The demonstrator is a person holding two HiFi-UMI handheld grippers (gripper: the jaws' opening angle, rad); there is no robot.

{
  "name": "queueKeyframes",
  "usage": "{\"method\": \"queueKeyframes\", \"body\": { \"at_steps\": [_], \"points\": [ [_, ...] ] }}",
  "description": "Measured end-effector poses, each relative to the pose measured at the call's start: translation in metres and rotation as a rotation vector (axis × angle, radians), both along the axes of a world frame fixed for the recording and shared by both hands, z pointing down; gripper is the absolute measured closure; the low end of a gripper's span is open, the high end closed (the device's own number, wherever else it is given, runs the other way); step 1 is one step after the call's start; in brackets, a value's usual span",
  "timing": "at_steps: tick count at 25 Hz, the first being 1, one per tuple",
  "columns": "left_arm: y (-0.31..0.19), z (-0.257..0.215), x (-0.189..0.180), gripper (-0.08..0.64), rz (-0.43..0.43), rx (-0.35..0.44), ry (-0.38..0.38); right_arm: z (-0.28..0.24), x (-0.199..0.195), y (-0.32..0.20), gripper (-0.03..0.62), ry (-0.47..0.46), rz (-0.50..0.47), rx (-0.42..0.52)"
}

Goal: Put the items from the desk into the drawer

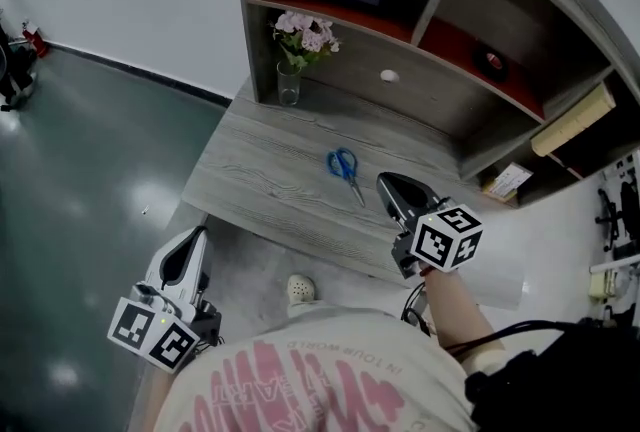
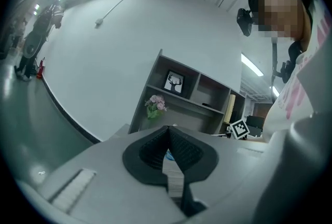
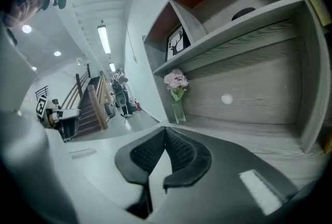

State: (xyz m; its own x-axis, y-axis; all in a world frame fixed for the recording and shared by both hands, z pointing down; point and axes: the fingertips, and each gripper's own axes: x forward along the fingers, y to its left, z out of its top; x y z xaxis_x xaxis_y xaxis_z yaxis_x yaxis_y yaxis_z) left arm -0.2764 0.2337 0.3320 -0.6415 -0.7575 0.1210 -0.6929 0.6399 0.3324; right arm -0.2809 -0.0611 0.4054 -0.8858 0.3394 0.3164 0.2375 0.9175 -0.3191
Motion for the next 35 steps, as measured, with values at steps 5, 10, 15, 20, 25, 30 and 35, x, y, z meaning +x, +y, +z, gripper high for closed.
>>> {"method": "queueKeyframes", "body": {
  "at_steps": [5,10,15,20,25,30,35],
  "points": [
    [0.016,0.009,-0.028,0.540,-0.046,0.001,0.017,0.026,-0.037,0.002,0.586,0.057,-0.016,0.010],
    [0.024,0.019,-0.039,0.540,-0.058,-0.013,0.037,0.048,-0.060,0.005,0.586,0.101,-0.010,0.002],
    [0.036,0.025,-0.046,0.540,-0.066,-0.028,0.056,0.063,-0.074,0.002,0.586,0.131,0.013,0.019],
    [0.054,0.037,-0.058,0.540,-0.056,-0.052,0.093,0.086,-0.084,-0.003,0.583,0.184,0.063,0.055],
    [0.062,0.022,-0.086,0.540,0.004,-0.072,0.082,0.111,-0.094,0.006,0.509,0.280,0.057,0.071],
    [0.069,-0.001,-0.112,0.540,0.050,-0.100,0.031,0.133,-0.099,0.007,0.497,0.368,0.076,0.135],
    [0.074,0.000,-0.125,0.540,0.042,-0.110,0.048,0.155,-0.108,0.003,0.476,0.441,0.065,0.192]
  ]
}}
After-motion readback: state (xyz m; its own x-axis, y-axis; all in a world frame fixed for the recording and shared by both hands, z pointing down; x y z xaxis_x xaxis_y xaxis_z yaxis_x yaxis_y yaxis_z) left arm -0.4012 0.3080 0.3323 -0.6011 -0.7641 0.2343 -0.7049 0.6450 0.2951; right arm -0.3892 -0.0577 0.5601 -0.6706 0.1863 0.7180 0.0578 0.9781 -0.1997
